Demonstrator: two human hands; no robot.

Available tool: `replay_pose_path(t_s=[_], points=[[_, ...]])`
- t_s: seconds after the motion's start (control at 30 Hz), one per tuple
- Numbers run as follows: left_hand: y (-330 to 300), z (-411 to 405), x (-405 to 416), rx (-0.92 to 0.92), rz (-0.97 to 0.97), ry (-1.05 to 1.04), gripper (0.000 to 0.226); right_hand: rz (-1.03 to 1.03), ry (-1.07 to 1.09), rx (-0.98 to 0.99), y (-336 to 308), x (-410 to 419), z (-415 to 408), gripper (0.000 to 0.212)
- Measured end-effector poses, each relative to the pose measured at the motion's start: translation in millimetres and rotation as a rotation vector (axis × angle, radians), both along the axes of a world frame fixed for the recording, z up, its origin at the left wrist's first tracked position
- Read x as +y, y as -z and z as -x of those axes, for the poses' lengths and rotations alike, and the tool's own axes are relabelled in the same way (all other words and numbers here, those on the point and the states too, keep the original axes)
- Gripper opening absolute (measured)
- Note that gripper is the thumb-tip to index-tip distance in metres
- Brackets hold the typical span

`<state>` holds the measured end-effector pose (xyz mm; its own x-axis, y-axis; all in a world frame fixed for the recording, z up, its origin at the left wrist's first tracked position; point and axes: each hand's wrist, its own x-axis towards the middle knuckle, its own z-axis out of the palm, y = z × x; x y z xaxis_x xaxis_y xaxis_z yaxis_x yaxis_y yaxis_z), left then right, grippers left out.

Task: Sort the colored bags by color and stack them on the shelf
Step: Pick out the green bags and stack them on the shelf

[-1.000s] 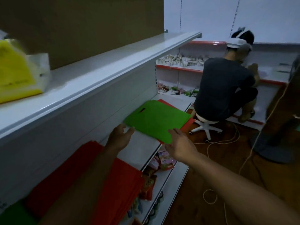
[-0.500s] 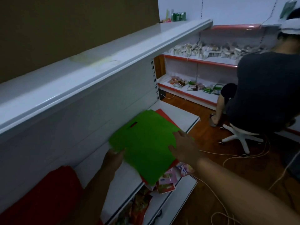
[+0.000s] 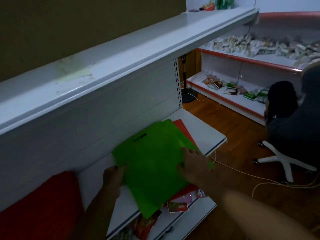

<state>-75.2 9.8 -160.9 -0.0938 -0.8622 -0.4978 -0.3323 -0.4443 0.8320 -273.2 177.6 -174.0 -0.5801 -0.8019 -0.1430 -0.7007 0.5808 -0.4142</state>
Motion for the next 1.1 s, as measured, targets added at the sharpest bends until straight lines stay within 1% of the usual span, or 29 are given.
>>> replay_pose_path(t_s=[0.07,0.13,0.27,0.4,0.5,0.6,0.73,0.83,1.0,1.1], points=[[-3.2,0.5,-1.6,0.059,-0.015,-0.027,0.032,-0.012,-0.027,-0.016,-3.6,2.7,1.4,0.069],[-8.5,2.2,-4.0,0.143,-0.037,-0.012,0.04,-0.025,-0.061,-0.039,-5.7,5.2,1.2,0.074],[-21.9,9.4,-2.0,0.288,-0.015,0.066,0.034,0.001,-0.081,-0.087,-5.6,8.3,1.9,0.08],[-41.9,2.3,1.8,0.391,0.031,0.168,0.032,0.116,0.005,-0.232,-12.4,5.6,-3.1,0.091],[-59.2,-14.6,3.1,0.425,0.072,0.183,0.026,0.223,0.049,-0.373,-19.6,0.9,-16.9,0.097],[-72.3,-35.4,4.3,0.468,0.091,0.224,0.027,0.282,0.064,-0.5,-29.3,-0.2,-37.4,0.097],[-86.8,-63.6,6.5,0.504,0.108,0.285,0.026,0.303,0.049,-0.562,-38.6,6.2,-67.5,0.096],[-97.4,-90.0,10.3,0.504,0.088,0.373,0.03,0.357,0.054,-0.609,-44.1,15.0,-97.5,0.097],[-123.2,-128.4,23.5,0.509,0.116,0.452,0.022,0.44,0.104,-0.724,-57.6,24.7,-137.8,0.102],[-136.6,-150.2,30.0,0.54,0.134,0.467,0.028,0.46,0.119,-0.736,-66.2,27.0,-155.2,0.103]])
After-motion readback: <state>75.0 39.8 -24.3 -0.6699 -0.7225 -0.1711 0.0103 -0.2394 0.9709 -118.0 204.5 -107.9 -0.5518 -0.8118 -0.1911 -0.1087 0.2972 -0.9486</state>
